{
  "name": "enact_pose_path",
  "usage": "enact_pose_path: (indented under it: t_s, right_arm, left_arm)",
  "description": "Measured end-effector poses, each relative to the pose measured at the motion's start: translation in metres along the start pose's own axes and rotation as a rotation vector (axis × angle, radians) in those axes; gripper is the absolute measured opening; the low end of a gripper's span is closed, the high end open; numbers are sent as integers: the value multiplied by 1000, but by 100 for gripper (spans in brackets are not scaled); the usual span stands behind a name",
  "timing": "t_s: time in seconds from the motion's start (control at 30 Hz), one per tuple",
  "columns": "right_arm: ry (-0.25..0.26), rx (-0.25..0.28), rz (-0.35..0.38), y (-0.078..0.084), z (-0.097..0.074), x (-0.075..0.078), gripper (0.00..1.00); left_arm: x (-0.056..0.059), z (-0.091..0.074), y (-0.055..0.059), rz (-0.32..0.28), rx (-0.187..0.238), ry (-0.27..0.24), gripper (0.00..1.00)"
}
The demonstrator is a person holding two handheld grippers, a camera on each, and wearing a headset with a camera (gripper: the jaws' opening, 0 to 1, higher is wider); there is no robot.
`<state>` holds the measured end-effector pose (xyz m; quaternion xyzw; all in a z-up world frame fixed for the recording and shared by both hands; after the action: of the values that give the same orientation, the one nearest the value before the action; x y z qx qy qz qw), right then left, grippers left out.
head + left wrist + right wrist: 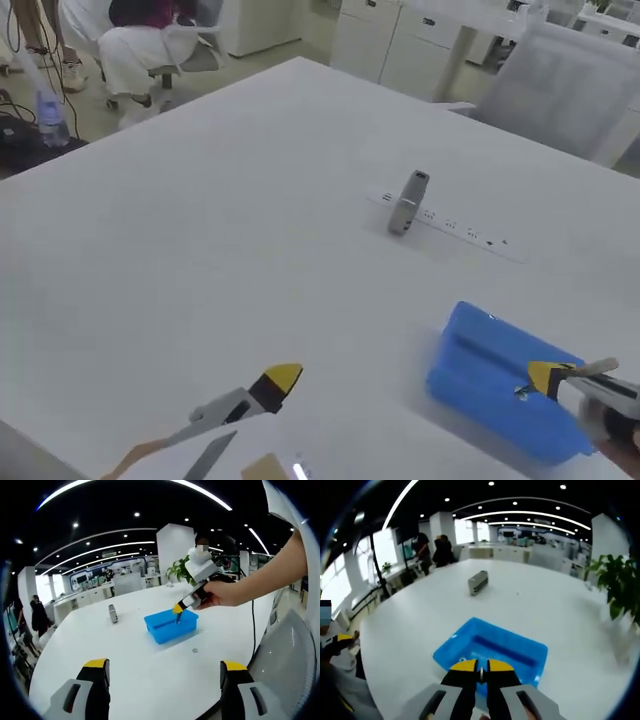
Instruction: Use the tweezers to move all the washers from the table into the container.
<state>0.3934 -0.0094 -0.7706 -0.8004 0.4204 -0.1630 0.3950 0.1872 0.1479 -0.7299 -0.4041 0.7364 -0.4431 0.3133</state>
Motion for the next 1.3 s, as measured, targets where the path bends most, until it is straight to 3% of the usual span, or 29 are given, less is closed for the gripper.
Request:
enact_pose_path:
  t_s: [0.27,0.7,0.97,1.1,1.13,1.3]
  right_arm:
    - [15,-77,-40,16,10,-1,3]
    - [6,-104,-40,20,13,4,4]
    - [14,-21,-44,6,-11,-3,3]
    - [13,48,-37,-4,-37,-18,3]
    - [7,60,-35,-6,-37,-15,3]
    - [-10,88,-26,-1,-61,-31,3]
  left_arm:
    - [1,1,2,5,-13,4,93]
    - [0,1,2,11,-18,-6,92]
    - [1,1,2,13,-14,-3,92]
    - [0,1,2,8,-13,-5,92]
    - [0,1,2,8,-12,-6,92]
    - [0,1,1,10,-8,-11,92]
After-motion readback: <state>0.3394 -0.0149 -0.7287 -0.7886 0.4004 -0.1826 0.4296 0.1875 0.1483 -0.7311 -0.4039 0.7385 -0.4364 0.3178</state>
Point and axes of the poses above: the centre of the closed fingertips' face, and the gripper's own axes: z roughly forward along the fingers, x roughly to its right, y roughly out of its underside, the point moved 4 cm from there along -z, roughly backward along the fingers
